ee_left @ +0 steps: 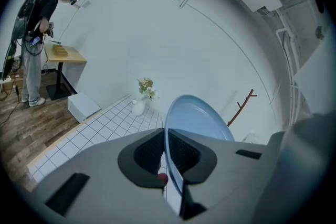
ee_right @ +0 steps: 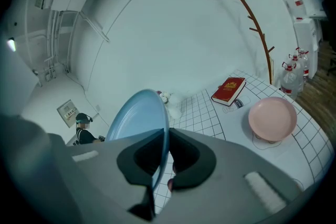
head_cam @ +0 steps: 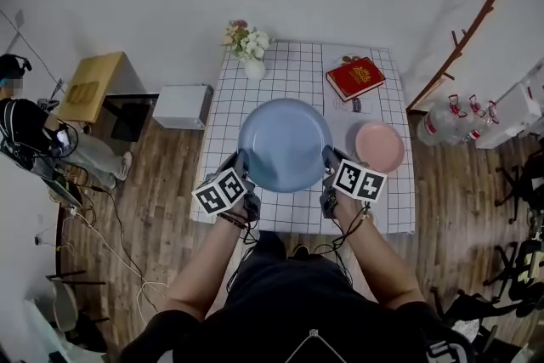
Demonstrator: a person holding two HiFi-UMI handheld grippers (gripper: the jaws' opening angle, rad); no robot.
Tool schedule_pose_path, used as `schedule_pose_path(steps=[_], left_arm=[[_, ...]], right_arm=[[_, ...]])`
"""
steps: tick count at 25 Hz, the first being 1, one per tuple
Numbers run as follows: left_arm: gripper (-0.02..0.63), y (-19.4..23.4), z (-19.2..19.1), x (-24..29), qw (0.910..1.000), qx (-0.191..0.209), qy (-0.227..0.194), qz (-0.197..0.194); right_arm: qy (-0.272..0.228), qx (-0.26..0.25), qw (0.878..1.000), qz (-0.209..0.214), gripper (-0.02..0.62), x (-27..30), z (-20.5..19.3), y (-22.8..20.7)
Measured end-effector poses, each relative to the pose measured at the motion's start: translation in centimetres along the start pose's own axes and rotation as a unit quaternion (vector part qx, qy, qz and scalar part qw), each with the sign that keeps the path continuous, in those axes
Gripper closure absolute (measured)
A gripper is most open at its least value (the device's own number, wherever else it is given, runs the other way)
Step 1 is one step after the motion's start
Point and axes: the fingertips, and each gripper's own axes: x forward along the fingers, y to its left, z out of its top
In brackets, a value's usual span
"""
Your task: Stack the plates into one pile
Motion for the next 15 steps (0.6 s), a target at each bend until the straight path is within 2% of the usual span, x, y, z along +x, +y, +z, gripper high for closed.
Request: schedule_pose_path(steps=[9,15], left_arm=[[0.594,-1.2,-3.3,-4.4,0.9999,-0.014,-0.003,0.001],[0.594,-2.1,-3.6,-5.9,0.9999,-0.008,-0.004,-0.007]], right_arm=[[0.002,-0.002,1.0,0.017,0.577,-4.6,-2.2,-0.2],[-0.004,0.005,1.0,0.016,0.577,-6.5,-2.6,0.2]])
